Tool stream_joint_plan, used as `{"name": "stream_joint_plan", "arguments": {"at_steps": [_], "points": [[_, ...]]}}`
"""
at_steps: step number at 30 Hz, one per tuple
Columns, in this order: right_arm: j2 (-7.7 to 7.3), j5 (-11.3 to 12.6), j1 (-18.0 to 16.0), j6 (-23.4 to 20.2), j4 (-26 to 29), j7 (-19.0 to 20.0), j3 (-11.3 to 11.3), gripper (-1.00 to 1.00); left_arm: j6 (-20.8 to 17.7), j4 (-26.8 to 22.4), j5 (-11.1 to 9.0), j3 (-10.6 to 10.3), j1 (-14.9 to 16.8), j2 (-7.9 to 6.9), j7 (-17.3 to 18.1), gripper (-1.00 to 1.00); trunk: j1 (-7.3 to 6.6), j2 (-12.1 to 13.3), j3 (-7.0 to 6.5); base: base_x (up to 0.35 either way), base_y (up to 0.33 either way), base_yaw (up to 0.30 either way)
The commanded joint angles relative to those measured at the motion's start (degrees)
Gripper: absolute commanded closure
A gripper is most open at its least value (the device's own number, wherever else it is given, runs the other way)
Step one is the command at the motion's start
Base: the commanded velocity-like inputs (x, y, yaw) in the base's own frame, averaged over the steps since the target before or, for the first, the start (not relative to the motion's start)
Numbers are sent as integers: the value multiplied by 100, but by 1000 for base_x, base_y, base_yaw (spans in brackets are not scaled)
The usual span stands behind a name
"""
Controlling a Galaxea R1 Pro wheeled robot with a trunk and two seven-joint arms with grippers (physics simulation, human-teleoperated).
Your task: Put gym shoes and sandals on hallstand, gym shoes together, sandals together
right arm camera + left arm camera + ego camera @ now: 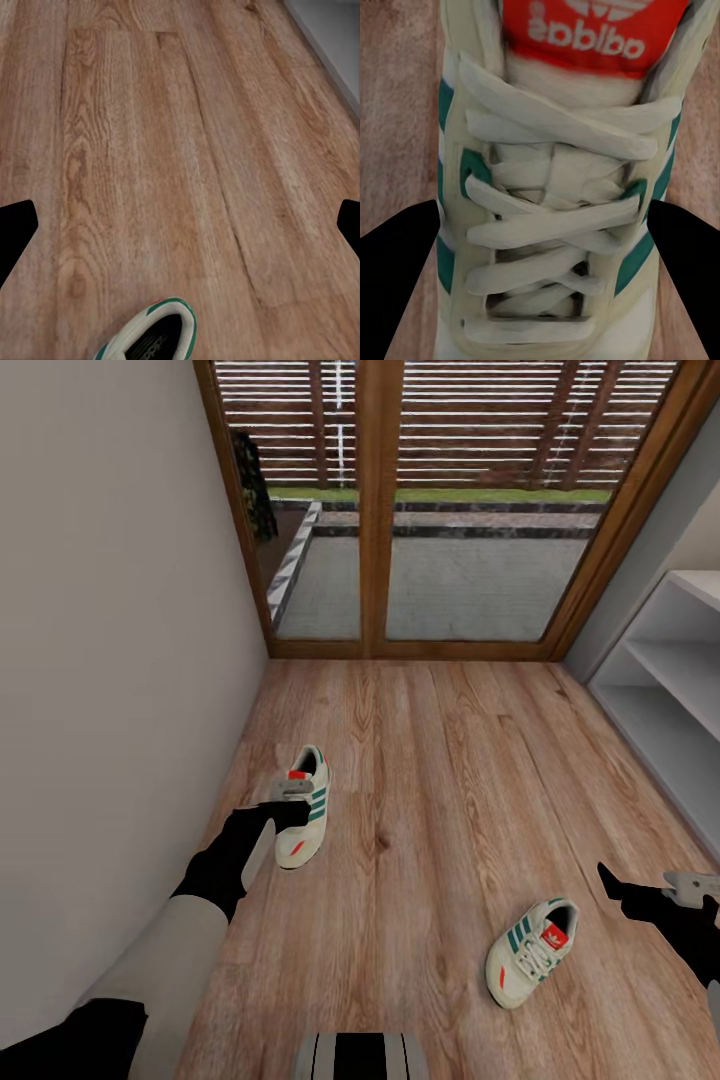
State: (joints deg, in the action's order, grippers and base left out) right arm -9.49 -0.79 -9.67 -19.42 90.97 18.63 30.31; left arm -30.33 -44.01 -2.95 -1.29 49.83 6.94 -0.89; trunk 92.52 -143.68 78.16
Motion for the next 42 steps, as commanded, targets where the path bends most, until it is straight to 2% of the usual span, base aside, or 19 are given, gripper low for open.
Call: {"name": "stream_joint_plan", "arguments": {"at_steps": [1,13,26,42], "points": [[0,0,0,0,0,0,0,-100,0,-1,-1,1,0,0,1,100,0,0,0,9,0,0],[0,0,0,0,0,0,-3,-100,0,2,-24,-3,0,6,3,100,0,0,0,3,6,0],[0,0,0,0,0,0,-1,-100,0,-2,-30,-3,0,9,2,100,0,0,0,0,151,0],[0,0,0,0,0,0,-5,-100,0,-1,-30,-3,0,9,1,100,0,0,0,0,23,0]]}}
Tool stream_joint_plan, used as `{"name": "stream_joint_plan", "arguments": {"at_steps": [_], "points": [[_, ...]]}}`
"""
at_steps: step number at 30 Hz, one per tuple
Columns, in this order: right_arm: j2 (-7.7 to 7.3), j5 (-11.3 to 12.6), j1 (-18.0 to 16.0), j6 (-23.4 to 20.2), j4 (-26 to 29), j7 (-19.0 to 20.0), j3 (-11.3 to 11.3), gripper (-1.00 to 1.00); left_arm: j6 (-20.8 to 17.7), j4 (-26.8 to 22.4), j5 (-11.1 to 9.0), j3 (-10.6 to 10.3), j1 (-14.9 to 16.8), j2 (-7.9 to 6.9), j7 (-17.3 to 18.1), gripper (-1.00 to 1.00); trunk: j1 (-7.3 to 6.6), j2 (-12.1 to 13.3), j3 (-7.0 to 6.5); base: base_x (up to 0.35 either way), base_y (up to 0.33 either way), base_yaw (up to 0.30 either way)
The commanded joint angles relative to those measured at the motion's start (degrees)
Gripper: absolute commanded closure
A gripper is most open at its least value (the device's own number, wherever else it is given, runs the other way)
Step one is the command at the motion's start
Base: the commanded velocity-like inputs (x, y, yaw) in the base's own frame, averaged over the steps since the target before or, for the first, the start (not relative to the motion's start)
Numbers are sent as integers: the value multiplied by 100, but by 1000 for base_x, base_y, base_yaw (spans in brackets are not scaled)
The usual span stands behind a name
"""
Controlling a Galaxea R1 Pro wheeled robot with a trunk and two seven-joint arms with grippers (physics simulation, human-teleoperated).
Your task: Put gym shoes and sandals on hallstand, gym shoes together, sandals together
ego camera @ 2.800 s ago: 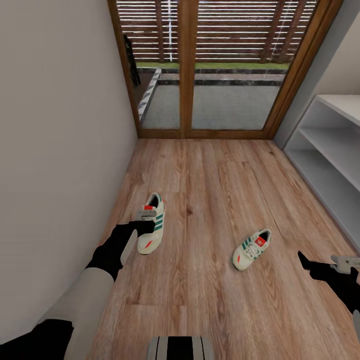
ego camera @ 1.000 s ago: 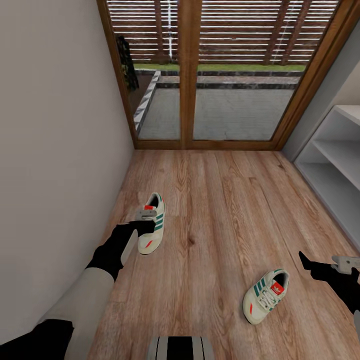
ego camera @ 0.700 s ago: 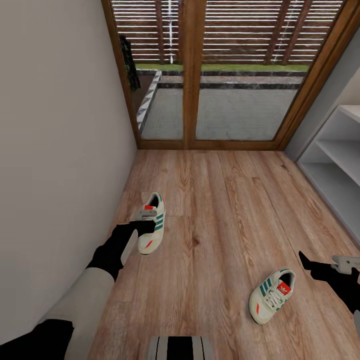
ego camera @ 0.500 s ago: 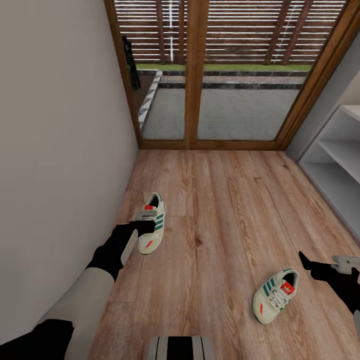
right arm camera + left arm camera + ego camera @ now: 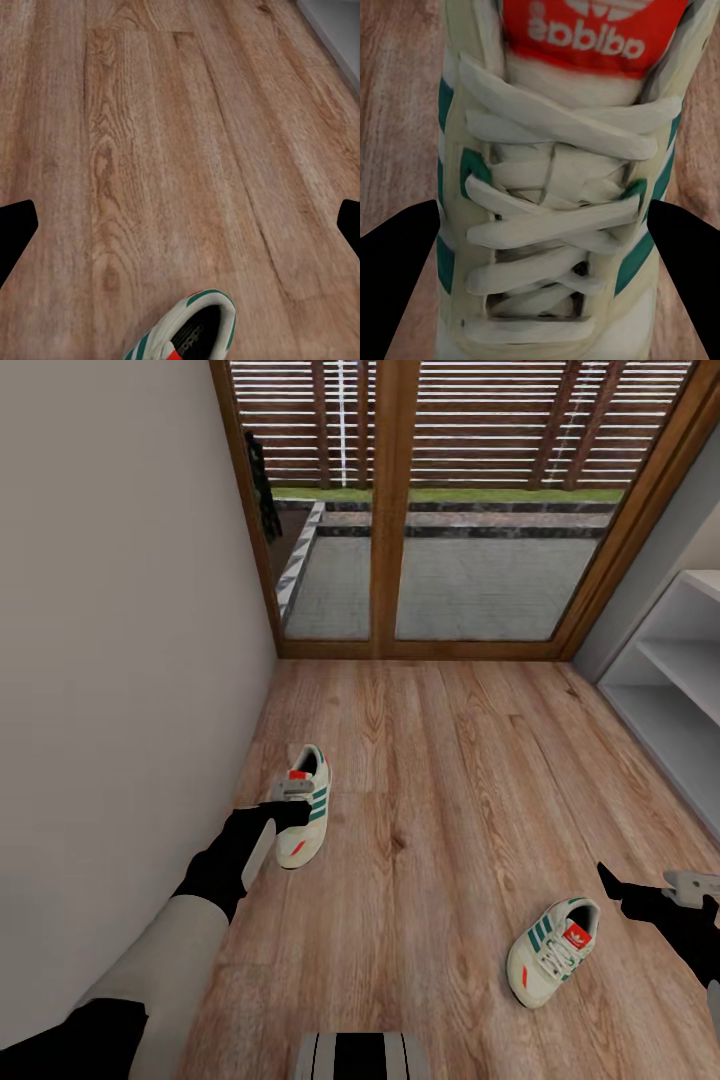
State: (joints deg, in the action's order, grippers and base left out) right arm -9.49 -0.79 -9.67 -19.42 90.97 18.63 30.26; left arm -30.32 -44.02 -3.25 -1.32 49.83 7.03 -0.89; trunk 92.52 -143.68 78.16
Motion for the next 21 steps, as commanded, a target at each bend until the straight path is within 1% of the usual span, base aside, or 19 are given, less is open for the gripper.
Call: {"name": "stream_joint_plan", "arguments": {"at_steps": [1,8,12,18,21], "points": [[0,0,0,0,0,0,1,-100,0,0,0,0,0,0,1,100,0,0,0,0,3,0],[0,0,0,0,0,0,0,-100,-8,2,0,-3,0,2,1,100,0,0,0,30,2,0],[0,0,0,0,0,0,2,-100,-12,2,0,-6,0,5,1,100,0,0,0,194,0,0],[0,0,0,0,0,0,5,-100,-7,1,0,-3,0,8,1,100,0,0,0,258,0,0],[0,0,0,0,0,0,5,-100,-4,0,0,-2,0,8,1,100,0,0,0,164,0,0]]}}
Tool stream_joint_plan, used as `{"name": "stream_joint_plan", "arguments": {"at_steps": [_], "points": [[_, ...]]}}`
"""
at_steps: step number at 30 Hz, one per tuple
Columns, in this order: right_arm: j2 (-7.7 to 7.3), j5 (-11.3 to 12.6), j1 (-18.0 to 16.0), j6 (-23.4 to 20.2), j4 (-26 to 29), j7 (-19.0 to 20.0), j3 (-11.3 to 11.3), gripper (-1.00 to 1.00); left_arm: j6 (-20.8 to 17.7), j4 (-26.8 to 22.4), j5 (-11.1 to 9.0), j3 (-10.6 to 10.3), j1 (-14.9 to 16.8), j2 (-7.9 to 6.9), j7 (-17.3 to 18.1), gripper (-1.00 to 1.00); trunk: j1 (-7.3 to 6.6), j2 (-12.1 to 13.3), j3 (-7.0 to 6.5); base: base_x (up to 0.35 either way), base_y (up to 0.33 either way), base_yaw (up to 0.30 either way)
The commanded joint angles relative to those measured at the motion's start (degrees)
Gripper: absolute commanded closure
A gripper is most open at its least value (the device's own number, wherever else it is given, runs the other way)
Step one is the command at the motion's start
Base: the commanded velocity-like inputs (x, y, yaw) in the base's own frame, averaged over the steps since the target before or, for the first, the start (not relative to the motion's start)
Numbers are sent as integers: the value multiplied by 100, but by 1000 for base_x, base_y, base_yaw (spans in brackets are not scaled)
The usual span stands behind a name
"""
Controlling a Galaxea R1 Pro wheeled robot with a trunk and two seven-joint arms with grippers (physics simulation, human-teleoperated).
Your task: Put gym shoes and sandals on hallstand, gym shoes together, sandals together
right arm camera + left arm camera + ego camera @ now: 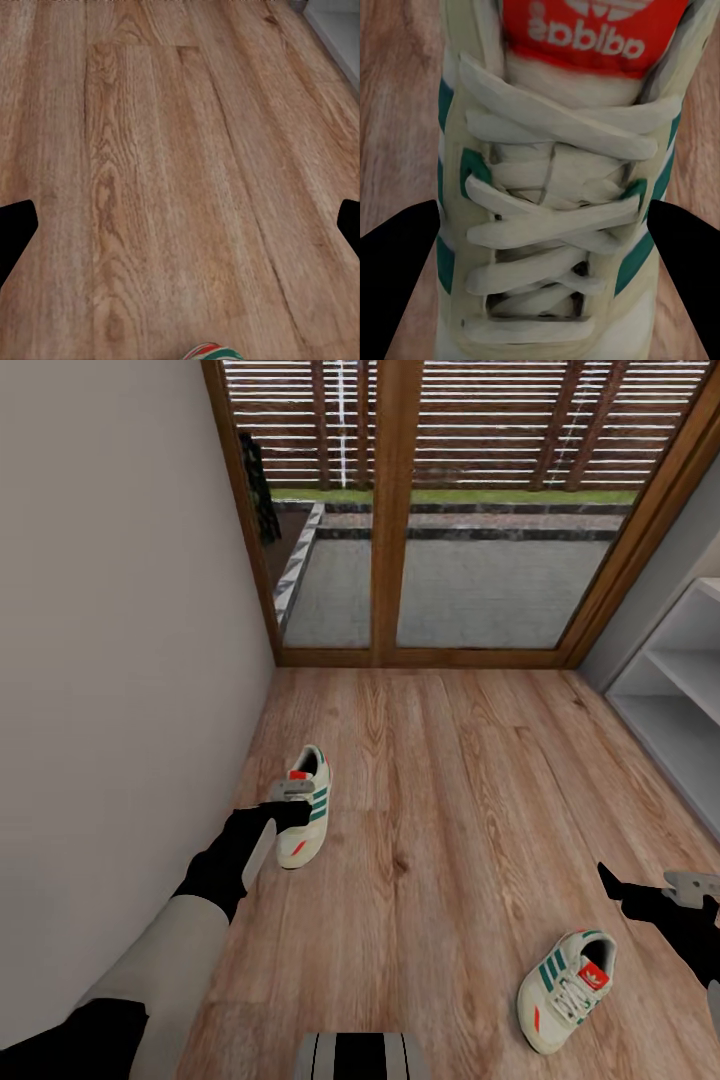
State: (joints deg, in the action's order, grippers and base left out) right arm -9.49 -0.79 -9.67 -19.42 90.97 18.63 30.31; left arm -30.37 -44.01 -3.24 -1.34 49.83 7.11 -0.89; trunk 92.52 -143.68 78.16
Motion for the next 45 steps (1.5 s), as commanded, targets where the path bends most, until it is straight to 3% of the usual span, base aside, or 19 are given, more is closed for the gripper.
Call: {"name": "stream_joint_plan", "arguments": {"at_steps": [1,28,45], "points": [[0,0,0,0,0,0,0,-100,1,-1,-1,0,0,0,1,100,0,0,0,121,0,0],[0,0,-1,0,0,0,1,-100,-1,3,4,-5,0,20,1,100,0,0,0,21,0,0],[0,0,-1,0,0,0,1,-100,4,7,16,-1,0,44,1,100,0,0,0,146,0,0]]}}
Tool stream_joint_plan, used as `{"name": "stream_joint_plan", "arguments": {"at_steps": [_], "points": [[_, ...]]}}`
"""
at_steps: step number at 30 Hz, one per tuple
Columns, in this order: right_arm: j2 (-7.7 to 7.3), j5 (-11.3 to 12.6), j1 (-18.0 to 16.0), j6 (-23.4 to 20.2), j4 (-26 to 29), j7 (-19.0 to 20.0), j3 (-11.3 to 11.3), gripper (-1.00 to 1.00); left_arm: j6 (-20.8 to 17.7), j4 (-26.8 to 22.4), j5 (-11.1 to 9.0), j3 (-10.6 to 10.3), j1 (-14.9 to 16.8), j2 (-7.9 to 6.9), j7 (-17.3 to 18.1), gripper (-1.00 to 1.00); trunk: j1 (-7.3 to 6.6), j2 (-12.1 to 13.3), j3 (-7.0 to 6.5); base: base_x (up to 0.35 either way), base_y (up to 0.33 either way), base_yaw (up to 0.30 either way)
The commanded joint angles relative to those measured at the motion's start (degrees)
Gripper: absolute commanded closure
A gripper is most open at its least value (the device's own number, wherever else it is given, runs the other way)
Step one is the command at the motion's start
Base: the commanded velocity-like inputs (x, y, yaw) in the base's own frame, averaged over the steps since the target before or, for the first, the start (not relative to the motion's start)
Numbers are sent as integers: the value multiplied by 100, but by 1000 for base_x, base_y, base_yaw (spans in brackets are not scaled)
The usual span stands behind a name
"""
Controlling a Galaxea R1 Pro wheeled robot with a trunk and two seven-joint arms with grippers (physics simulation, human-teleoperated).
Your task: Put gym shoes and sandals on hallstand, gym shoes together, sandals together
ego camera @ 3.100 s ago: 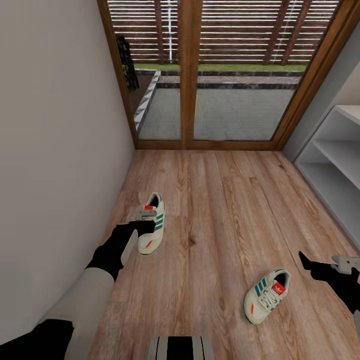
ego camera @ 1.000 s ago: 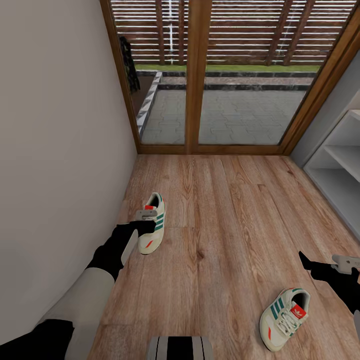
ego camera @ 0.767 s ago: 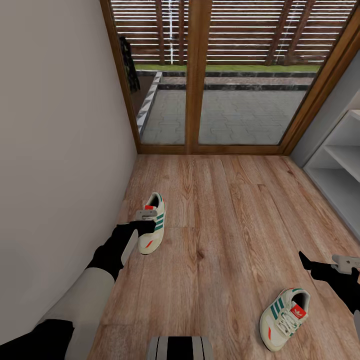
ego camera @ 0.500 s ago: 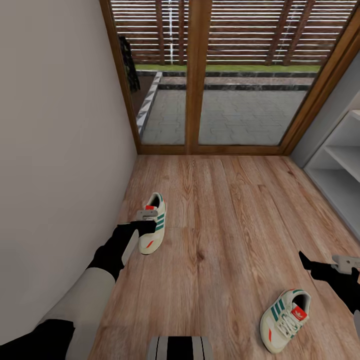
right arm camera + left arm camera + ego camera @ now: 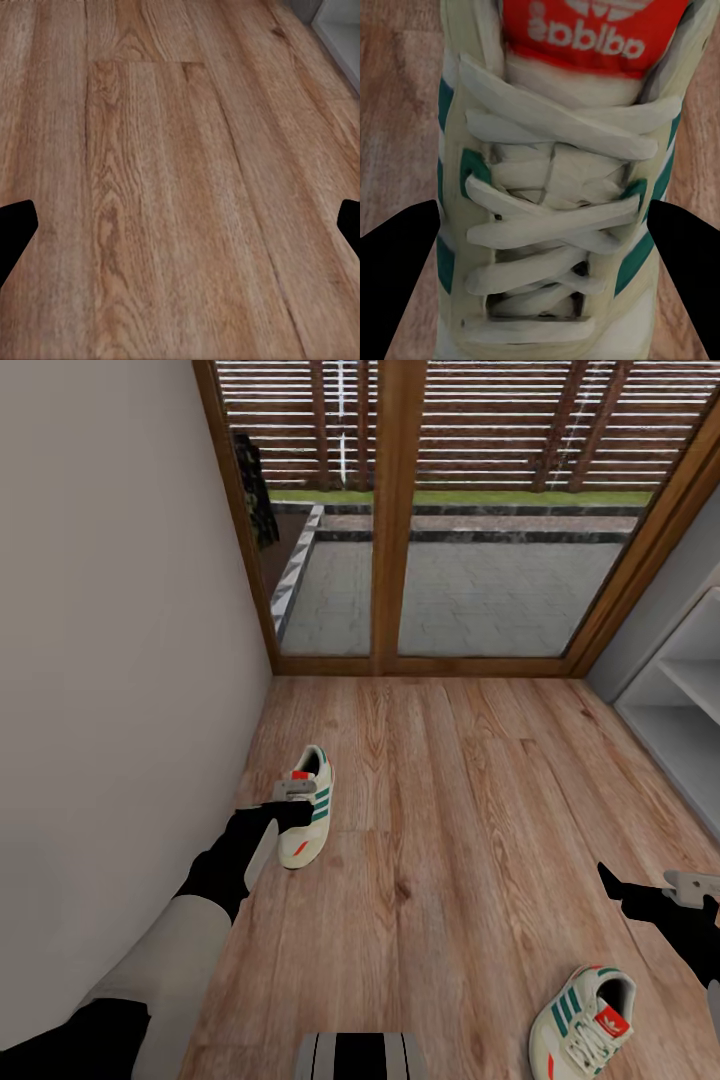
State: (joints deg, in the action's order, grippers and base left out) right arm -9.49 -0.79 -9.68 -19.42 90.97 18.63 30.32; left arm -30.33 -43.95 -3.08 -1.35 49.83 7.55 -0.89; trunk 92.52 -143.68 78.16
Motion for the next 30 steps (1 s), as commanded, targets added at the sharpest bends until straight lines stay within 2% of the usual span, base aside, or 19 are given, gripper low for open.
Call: {"name": "stream_joint_plan", "arguments": {"at_steps": [1,21,30], "points": [[0,0,-1,0,0,0,0,-100,0,0,0,-1,0,0,1,100,0,0,0,36,0,0],[-6,0,-2,0,0,0,0,-100,-2,0,0,-4,0,1,1,100,0,0,0,12,0,0],[-7,0,-6,0,0,0,0,-100,-3,0,0,-5,0,1,1,100,0,0,0,194,0,0]]}}
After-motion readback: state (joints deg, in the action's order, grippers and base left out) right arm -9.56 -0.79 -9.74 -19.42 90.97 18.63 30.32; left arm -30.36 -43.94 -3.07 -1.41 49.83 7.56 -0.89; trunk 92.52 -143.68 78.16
